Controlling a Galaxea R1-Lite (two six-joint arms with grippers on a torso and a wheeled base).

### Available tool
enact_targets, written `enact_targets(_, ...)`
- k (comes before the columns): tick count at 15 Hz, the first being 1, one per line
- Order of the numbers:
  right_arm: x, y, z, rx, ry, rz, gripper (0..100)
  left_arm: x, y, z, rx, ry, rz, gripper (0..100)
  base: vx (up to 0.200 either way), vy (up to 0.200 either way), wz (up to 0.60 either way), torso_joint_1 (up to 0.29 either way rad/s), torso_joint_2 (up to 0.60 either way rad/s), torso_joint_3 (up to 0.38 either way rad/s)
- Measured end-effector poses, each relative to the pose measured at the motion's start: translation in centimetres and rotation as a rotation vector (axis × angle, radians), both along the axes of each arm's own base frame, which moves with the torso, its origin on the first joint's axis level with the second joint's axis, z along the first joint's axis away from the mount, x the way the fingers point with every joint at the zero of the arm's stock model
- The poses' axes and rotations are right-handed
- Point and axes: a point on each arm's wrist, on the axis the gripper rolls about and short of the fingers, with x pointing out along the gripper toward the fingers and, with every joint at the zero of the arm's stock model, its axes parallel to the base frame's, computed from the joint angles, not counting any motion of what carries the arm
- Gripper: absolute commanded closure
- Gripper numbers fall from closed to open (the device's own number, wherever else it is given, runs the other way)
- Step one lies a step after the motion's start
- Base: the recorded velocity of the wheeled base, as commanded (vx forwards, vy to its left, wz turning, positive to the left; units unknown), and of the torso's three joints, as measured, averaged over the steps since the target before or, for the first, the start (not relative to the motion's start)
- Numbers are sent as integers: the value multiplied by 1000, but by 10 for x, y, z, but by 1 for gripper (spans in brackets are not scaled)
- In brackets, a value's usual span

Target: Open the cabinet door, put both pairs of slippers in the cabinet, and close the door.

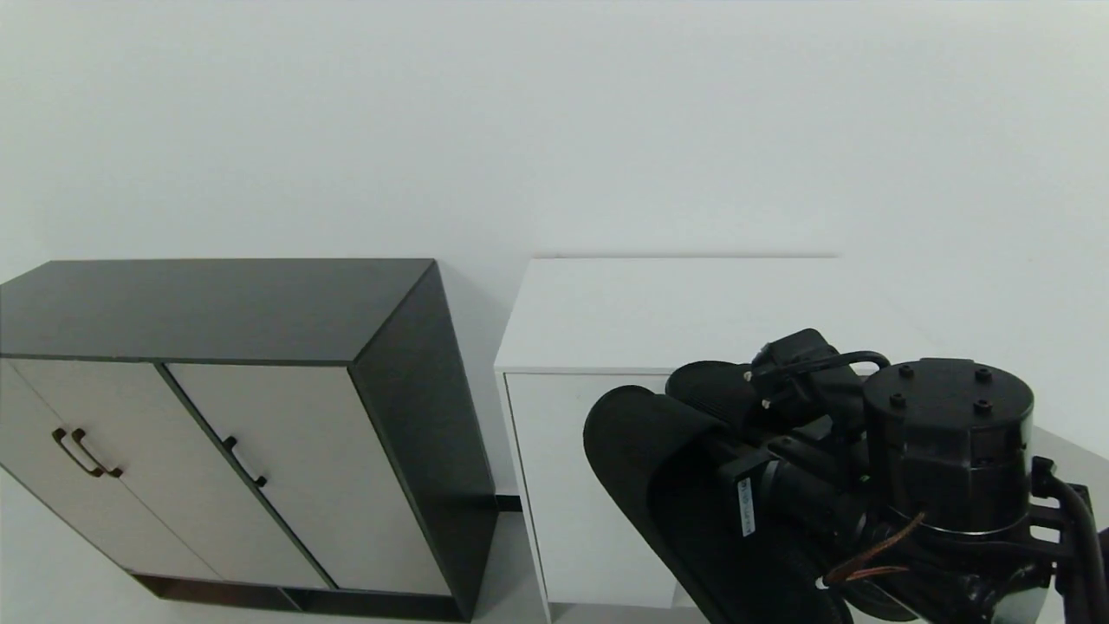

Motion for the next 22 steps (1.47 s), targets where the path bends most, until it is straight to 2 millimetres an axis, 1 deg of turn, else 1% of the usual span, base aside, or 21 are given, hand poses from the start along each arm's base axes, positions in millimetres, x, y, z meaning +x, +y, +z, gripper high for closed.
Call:
enact_targets(11, -1, -1, -2, -6, 4, 6, 100, 0, 0, 0, 0, 0, -3, 100, 0, -200, 0, 1, 4, 1)
enact_targets(22, -1, -2, -2, -5, -9, 7, 100, 0, 0, 0, -1, 0, -4, 100, 0, 0, 0, 0, 0, 0)
